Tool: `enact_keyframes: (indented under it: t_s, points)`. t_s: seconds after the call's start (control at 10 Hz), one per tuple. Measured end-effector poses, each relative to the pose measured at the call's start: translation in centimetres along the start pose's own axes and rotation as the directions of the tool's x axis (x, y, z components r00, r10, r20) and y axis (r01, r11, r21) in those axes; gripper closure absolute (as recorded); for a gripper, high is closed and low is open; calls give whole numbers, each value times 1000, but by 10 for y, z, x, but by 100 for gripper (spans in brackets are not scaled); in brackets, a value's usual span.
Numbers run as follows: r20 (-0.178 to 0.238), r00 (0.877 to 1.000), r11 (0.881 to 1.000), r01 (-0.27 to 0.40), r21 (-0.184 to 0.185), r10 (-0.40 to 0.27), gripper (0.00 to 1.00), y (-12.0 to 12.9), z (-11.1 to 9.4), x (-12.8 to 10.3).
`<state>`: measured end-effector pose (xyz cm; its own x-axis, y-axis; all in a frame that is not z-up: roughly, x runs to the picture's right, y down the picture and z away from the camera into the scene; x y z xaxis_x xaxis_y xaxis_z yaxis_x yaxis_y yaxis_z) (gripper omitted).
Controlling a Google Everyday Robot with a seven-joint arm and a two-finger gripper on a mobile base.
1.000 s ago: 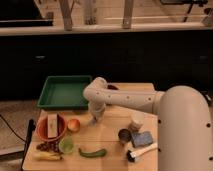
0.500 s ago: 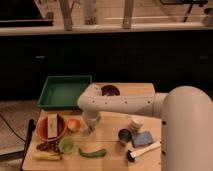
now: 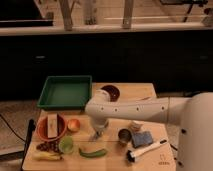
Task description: Wipe table surface with towel
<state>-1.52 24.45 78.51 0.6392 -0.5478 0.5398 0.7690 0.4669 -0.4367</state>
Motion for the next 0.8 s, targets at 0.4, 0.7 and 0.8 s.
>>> enact_keyframes:
  t_s: [0.4,0.7,0.8]
  points:
    - [-42,994,995,-98,-5,98,100,7,0,54]
    - [-49,994,995,-102,1,101,100,-18,4,80]
    - [-46,995,996,-86,6,87,100,-26,4,80]
